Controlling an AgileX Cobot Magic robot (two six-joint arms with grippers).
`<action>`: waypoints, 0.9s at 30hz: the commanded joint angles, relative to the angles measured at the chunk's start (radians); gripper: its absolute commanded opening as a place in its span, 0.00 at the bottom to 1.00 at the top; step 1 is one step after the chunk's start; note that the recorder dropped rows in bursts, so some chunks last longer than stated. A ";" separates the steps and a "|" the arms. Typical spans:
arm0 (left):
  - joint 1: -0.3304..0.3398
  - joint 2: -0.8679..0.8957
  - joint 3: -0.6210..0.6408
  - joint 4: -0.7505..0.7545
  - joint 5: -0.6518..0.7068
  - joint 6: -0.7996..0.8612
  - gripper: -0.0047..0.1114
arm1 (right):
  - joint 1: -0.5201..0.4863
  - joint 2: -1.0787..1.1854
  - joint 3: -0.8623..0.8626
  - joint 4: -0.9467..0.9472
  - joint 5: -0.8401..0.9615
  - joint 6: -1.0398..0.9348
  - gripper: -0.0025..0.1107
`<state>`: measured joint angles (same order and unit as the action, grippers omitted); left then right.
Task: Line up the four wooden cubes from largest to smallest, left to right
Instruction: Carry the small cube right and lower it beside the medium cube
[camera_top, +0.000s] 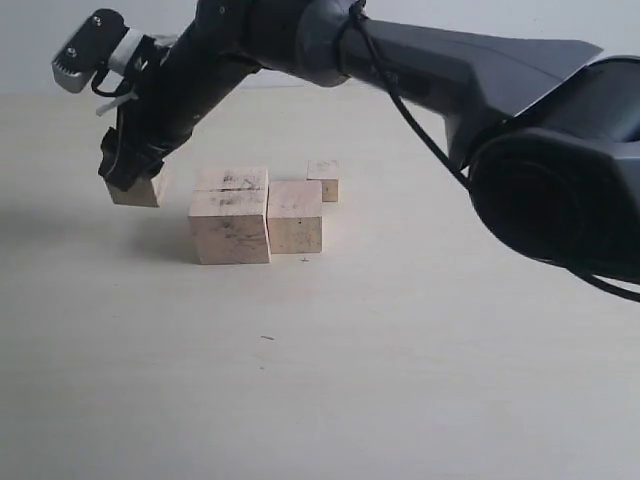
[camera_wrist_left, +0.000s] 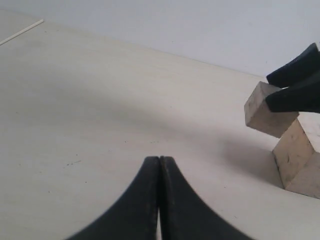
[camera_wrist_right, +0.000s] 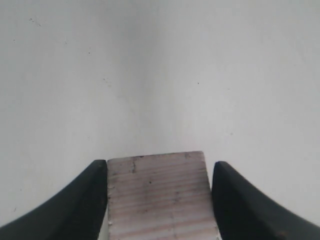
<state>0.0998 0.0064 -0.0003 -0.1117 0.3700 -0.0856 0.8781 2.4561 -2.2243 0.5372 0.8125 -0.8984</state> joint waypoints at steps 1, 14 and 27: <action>-0.007 -0.006 0.000 -0.002 -0.003 0.003 0.04 | -0.013 -0.112 -0.008 -0.160 0.086 0.160 0.02; -0.007 -0.006 0.000 -0.002 -0.003 0.003 0.04 | -0.317 -0.275 0.032 -0.109 0.409 0.037 0.02; -0.007 -0.006 0.000 -0.002 -0.003 0.003 0.04 | -0.449 -0.362 0.385 -0.044 0.409 -0.088 0.02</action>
<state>0.0998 0.0064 -0.0003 -0.1117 0.3700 -0.0856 0.4310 2.1300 -1.9198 0.4622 1.2190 -0.9506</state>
